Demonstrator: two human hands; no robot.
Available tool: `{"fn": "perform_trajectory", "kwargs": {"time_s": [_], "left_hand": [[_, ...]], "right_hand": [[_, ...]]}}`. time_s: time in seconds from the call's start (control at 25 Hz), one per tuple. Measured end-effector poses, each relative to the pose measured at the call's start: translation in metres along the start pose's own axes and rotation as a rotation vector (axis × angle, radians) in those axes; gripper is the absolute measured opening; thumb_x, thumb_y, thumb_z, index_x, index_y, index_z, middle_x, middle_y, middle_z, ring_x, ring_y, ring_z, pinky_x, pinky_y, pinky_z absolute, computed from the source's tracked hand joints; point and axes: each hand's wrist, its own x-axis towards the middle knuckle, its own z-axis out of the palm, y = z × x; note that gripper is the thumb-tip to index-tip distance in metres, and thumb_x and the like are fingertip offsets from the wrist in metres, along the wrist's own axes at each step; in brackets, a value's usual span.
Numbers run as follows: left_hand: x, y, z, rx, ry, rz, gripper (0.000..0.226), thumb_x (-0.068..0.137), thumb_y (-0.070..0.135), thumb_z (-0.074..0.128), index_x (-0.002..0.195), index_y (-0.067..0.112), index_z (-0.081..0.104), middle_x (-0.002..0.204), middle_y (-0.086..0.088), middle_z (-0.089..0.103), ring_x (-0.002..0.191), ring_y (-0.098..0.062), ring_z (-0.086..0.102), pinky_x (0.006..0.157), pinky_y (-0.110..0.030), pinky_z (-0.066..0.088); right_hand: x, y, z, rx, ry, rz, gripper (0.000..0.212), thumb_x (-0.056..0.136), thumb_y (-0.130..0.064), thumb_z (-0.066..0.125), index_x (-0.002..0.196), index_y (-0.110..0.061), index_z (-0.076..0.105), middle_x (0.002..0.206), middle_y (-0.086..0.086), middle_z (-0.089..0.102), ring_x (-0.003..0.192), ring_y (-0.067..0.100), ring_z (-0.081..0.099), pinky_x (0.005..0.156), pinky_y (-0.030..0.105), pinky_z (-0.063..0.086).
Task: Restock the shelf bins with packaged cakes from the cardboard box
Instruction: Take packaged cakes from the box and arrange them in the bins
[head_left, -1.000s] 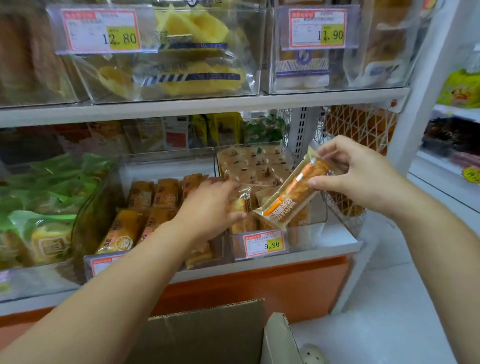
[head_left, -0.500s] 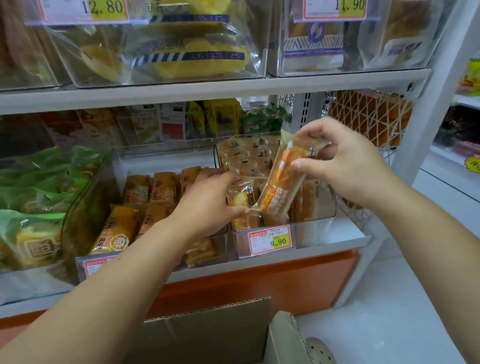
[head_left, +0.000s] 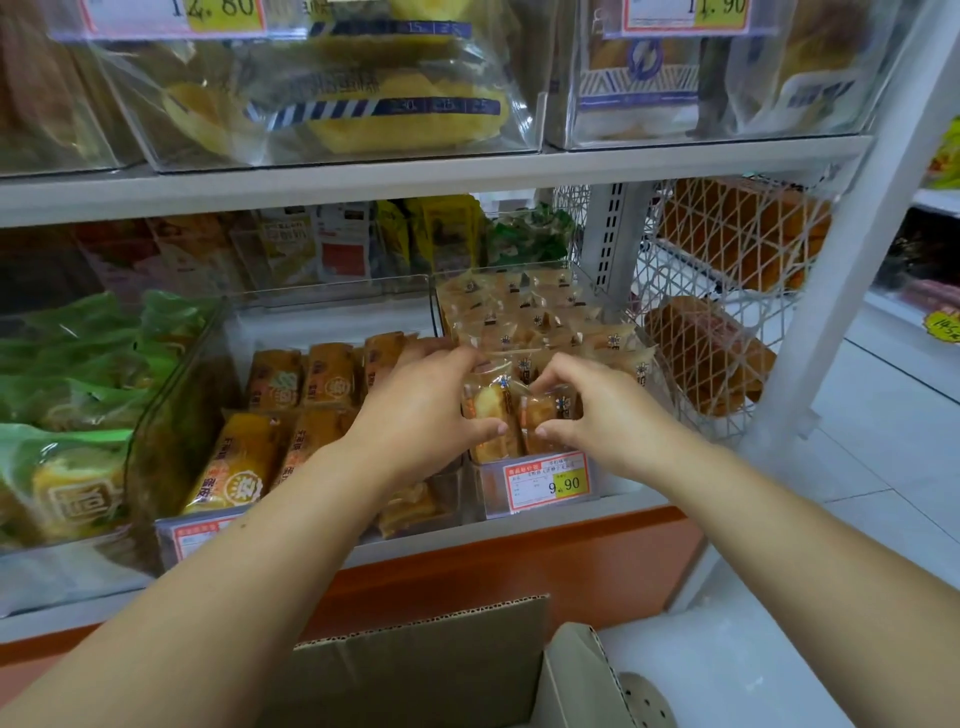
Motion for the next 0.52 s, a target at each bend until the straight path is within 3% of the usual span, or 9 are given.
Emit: {"fn": "perform_trajectory", "kwargs": {"time_s": [0.2, 0.36, 0.44, 0.52], "left_hand": [[-0.006, 0.002, 0.007, -0.003, 0.006, 0.018, 0.073, 0.086, 0.053, 0.064, 0.148, 0.033, 0.031, 0.151, 0.007, 0.040, 0.145, -0.017, 0.021, 0.115, -0.048, 0.030], [-0.033, -0.003, 0.013, -0.036, 0.098, 0.118, 0.078, 0.091, 0.048, 0.058, 0.155, 0.034, 0.015, 0.159, 0.003, 0.024, 0.148, -0.019, 0.013, 0.120, -0.041, 0.015], [-0.072, -0.015, 0.011, -0.048, 0.255, 0.244, 0.067, 0.091, 0.040, 0.059, 0.151, 0.026, 0.032, 0.154, 0.000, 0.036, 0.144, -0.018, 0.026, 0.119, -0.032, 0.017], [-0.132, -0.039, 0.023, -0.024, 0.252, 0.361, 0.046, 0.090, 0.030, 0.058, 0.134, 0.017, 0.055, 0.138, -0.004, 0.054, 0.129, -0.018, 0.045, 0.111, -0.029, 0.033]], "right_hand": [[0.002, 0.004, -0.005, 0.043, 0.026, 0.037, 0.042, 0.081, -0.029, 0.075, 0.119, -0.037, 0.058, 0.126, -0.007, 0.055, 0.112, 0.012, 0.052, 0.093, 0.028, 0.043], [-0.012, -0.027, -0.014, -0.272, -0.035, 0.122, 0.053, 0.087, -0.038, 0.066, 0.136, -0.036, 0.045, 0.136, 0.003, 0.040, 0.114, 0.027, 0.054, 0.093, 0.038, 0.046], [-0.032, -0.056, -0.033, -0.425, -0.004, 0.122, 0.049, 0.088, -0.047, 0.062, 0.133, -0.035, 0.047, 0.130, 0.003, 0.043, 0.104, 0.026, 0.057, 0.086, 0.038, 0.049], [-0.052, -0.083, -0.044, -0.367, -0.105, 0.060, 0.029, 0.088, -0.051, 0.059, 0.112, -0.034, 0.060, 0.107, -0.008, 0.055, 0.087, 0.013, 0.058, 0.073, 0.030, 0.047]]}}
